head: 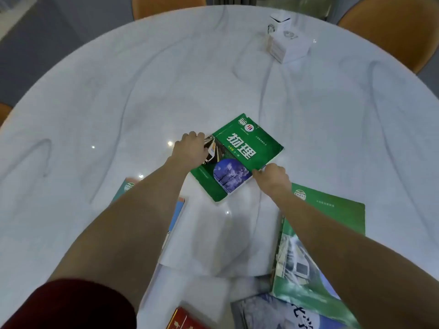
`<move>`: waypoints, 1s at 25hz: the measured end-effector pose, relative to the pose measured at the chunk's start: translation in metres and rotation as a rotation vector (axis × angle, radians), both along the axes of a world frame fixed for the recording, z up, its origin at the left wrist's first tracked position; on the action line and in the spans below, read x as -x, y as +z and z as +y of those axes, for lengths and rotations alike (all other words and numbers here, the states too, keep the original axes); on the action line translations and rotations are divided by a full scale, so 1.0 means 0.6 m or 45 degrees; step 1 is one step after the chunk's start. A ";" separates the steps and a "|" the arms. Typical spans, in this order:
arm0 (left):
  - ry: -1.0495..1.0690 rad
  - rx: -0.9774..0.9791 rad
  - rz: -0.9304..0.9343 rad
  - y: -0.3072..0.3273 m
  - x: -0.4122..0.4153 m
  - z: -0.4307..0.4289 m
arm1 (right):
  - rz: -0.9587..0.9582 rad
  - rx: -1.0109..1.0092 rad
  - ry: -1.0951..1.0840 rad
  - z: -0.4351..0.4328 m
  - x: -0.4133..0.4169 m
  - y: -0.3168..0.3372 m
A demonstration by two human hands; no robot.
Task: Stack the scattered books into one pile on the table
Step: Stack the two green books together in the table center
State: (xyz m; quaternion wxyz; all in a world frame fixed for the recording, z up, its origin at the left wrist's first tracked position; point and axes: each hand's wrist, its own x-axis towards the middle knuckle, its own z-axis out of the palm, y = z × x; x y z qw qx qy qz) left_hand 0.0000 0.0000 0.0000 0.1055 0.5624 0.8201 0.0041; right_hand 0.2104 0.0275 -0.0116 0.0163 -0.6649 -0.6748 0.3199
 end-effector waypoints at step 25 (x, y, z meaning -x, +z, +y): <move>0.732 -0.264 -1.009 -0.004 -0.004 0.026 | 0.608 0.254 -0.837 0.047 0.019 -0.014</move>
